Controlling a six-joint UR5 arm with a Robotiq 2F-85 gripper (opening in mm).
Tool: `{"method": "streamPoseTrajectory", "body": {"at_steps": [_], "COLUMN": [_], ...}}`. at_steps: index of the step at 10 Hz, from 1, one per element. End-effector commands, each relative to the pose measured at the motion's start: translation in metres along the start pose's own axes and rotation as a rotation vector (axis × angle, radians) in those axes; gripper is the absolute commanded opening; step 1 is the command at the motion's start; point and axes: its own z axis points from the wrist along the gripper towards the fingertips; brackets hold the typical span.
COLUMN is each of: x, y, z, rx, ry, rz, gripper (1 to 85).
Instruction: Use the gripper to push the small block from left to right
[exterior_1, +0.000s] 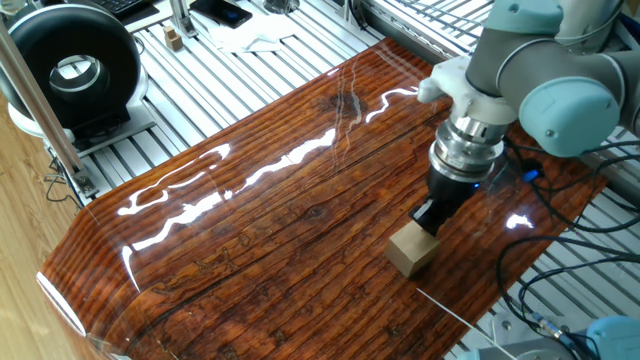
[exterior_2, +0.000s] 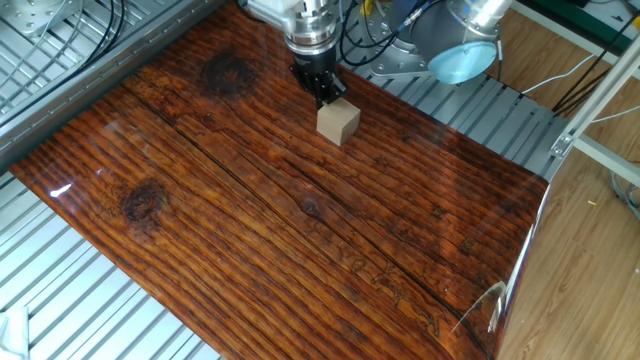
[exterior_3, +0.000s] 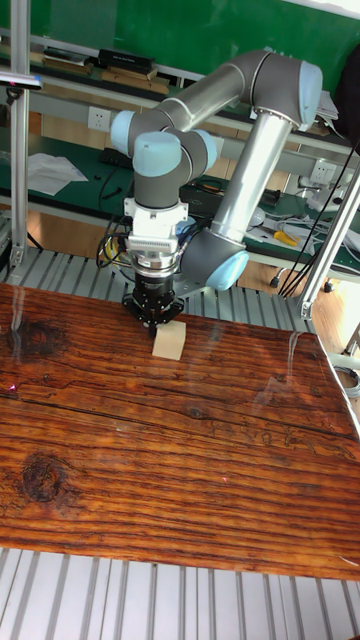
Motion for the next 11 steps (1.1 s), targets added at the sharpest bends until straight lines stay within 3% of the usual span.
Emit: {"method": "streamPoseTrajectory", "body": {"at_steps": [1, 7, 11], "x": [-0.001, -0.003, -0.006], "y": [0.015, 0.047, 0.054], "z": [-0.001, -0.009, -0.013], "rx": [-0.021, -0.033, -0.011], "ry": [-0.003, 0.004, 0.005], "rz": [0.005, 0.028, 0.010], "gripper": [1.0, 1.0, 1.0]}}
